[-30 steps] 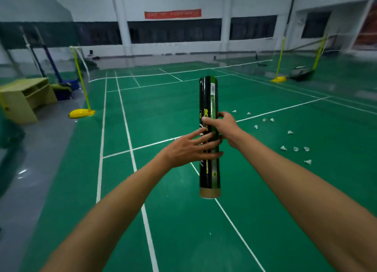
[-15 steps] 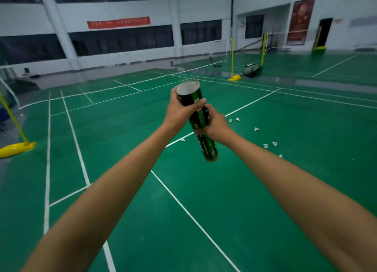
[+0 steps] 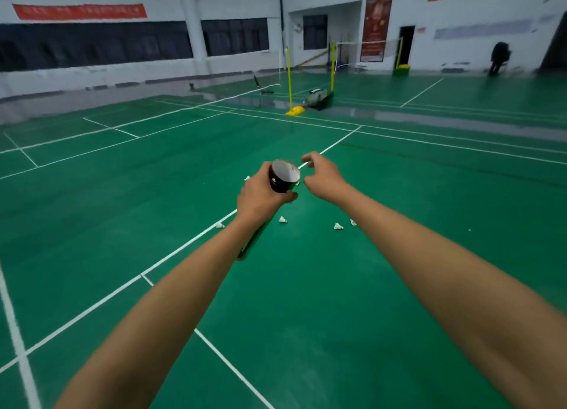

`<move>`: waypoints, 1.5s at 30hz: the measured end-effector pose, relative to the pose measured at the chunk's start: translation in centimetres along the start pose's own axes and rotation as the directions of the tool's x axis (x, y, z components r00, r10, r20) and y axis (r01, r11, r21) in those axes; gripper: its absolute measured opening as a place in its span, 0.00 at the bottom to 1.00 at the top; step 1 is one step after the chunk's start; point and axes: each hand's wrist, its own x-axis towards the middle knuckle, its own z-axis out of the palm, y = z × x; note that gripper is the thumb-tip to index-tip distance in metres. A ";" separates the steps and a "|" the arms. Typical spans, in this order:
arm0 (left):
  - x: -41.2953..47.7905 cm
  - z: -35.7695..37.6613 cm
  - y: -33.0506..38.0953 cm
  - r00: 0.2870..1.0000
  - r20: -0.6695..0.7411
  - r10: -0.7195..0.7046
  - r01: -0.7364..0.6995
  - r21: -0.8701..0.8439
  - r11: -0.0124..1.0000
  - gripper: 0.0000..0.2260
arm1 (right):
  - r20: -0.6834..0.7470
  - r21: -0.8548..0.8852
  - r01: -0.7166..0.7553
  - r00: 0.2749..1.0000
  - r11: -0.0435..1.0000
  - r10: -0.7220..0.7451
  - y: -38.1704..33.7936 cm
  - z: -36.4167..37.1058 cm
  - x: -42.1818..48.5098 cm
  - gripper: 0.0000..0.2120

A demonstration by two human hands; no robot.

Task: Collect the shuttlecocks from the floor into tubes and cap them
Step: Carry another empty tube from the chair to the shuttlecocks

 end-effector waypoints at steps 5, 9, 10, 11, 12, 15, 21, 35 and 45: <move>11.0 4.6 -6.3 0.999 0.044 -0.031 0.029 0.049 0.998 0.28 | -0.017 -0.065 -0.030 0.999 0.997 0.029 3.4 3.9 11.1 0.25; 20.8 6.1 -12.9 0.994 0.083 -0.068 0.065 0.033 0.997 0.28 | 0.001 -0.144 -0.036 0.999 0.989 0.037 4.6 8.1 21.1 0.26; 23.3 6.2 -14.3 0.992 0.100 -0.079 0.077 0.030 0.997 0.28 | 0.006 -0.168 -0.051 0.999 0.985 0.052 4.5 9.1 23.6 0.27; 25.8 6.1 -15.8 0.989 0.114 -0.091 0.088 0.028 0.996 0.29 | 0.012 -0.189 -0.066 0.998 0.980 0.069 4.4 10.0 26.0 0.28; 28.2 5.9 -17.1 0.987 0.127 -0.100 0.098 0.028 0.995 0.29 | 0.014 -0.209 -0.075 0.997 0.975 0.079 4.1 10.9 28.2 0.28; 35.5 5.5 -20.4 0.983 0.139 -0.117 0.117 0.004 0.993 0.29 | -0.004 -0.258 -0.098 0.995 0.961 0.101 3.7 13.6 34.5 0.29; 45.8 6.0 -27.2 0.975 0.133 -0.176 0.182 -0.035 0.983 0.28 | 0.057 -0.319 -0.119 0.988 0.940 0.144 4.2 19.2 45.4 0.31; 68.8 4.2 -46.6 0.947 -0.002 -0.322 0.320 0.108 0.941 0.30 | 0.344 -0.262 0.047 0.938 0.964 0.048 3.7 38.3 77.7 0.38; 84.6 2.7 -60.8 0.899 -0.098 -0.426 0.435 0.100 0.895 0.29 | 0.383 -0.260 0.180 0.921 0.949 -0.070 0.1 51.1 95.3 0.30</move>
